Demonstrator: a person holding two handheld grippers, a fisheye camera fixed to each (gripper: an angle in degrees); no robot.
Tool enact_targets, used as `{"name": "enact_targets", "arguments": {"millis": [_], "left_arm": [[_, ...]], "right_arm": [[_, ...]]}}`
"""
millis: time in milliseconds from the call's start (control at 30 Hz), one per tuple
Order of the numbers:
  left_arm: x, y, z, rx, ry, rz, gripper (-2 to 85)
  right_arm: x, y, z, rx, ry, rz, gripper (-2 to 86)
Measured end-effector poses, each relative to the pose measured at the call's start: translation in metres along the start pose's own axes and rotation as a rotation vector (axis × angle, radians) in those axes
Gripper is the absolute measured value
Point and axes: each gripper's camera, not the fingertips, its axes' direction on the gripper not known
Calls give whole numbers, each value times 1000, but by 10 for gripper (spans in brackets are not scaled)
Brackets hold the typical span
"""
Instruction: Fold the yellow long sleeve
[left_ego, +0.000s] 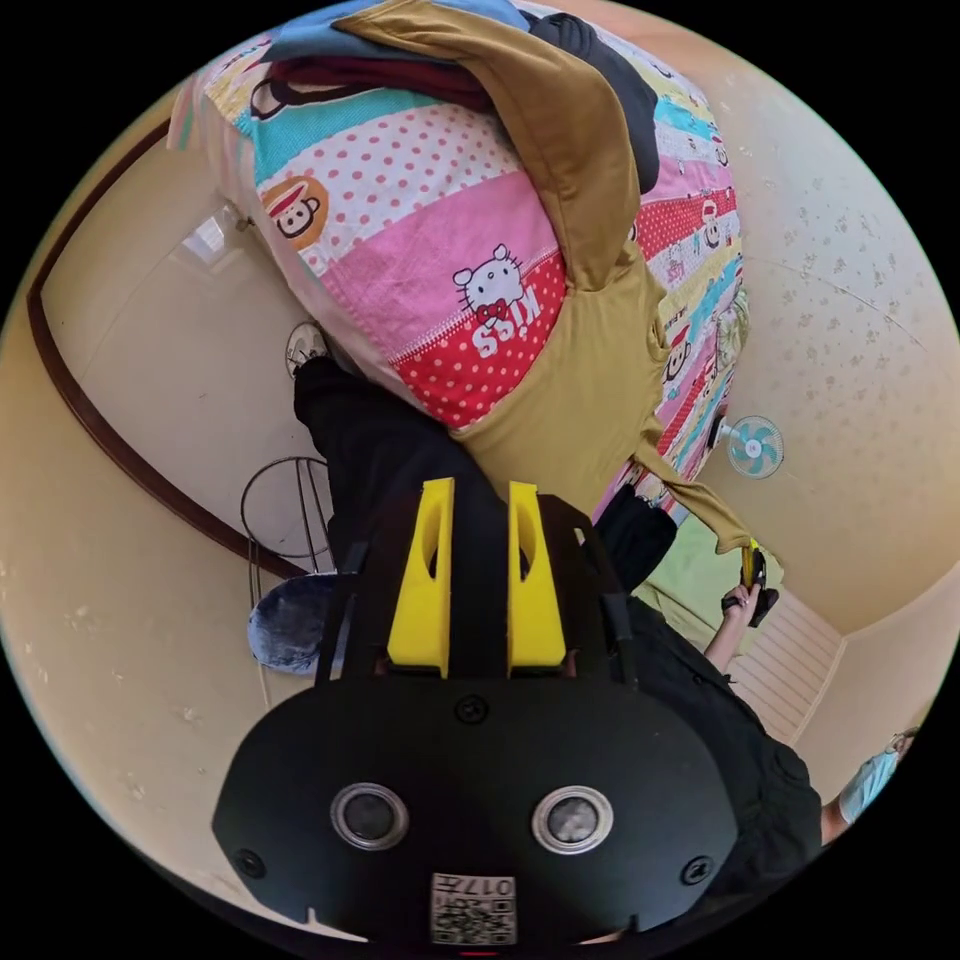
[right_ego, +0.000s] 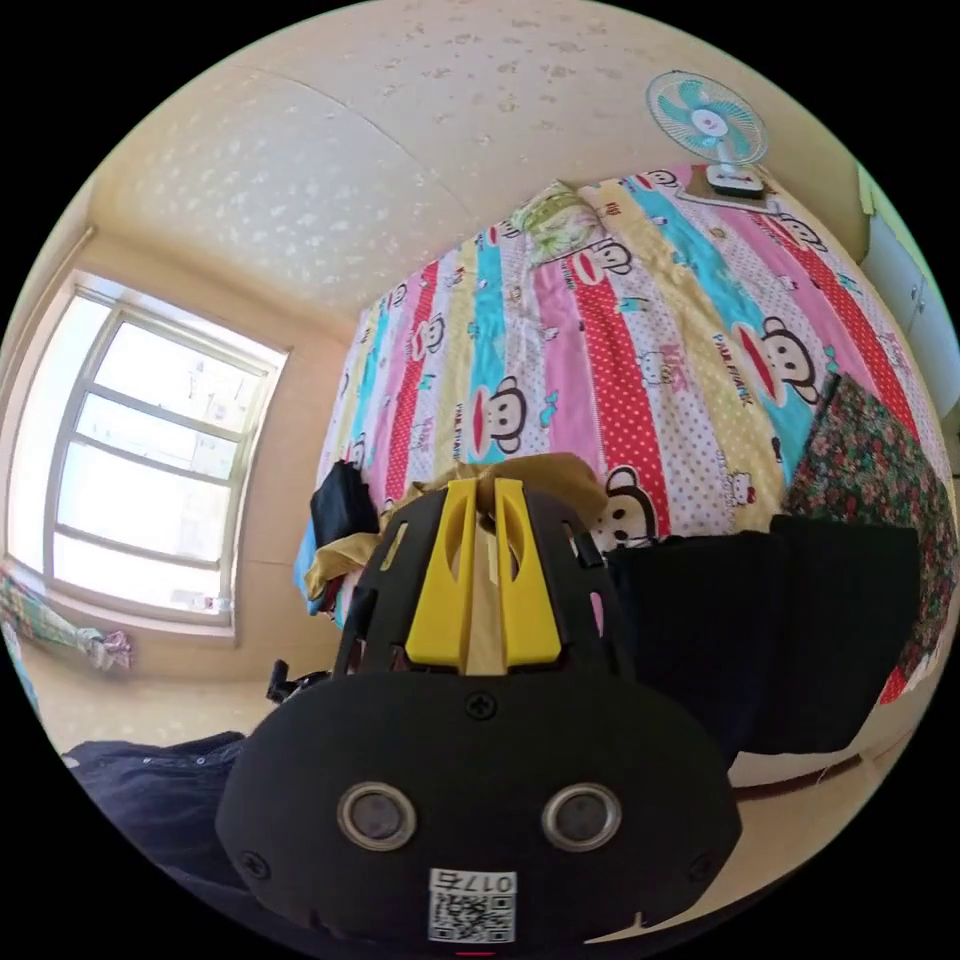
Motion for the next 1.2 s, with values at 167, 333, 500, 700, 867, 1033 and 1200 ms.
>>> {"name": "enact_targets", "arguments": {"millis": [167, 333, 500, 700, 867, 1033, 1200], "left_arm": [[13, -34, -22, 79, 84, 21, 90], [14, -61, -60, 176, 156, 19, 94], [5, -84, -105, 254, 204, 33, 98], [-24, -98, -150, 360, 197, -11, 111], [-50, -99, -187, 560, 272, -69, 123], [-46, -109, -188, 573, 323, -83, 124], [-19, -106, -172, 479, 282, -16, 124]], "right_arm": [[-92, -47, 71, -179, -109, -208, 31], [-170, -82, 203, -393, -160, -319, 34], [-207, -99, 383, -666, -83, -348, 43], [-190, -103, 510, -868, -99, -268, 67], [-184, -105, 501, -776, 8, -307, 83], [-164, -79, 509, -811, 169, -435, 135], [-160, -31, 552, -871, 214, -586, 145]]}}
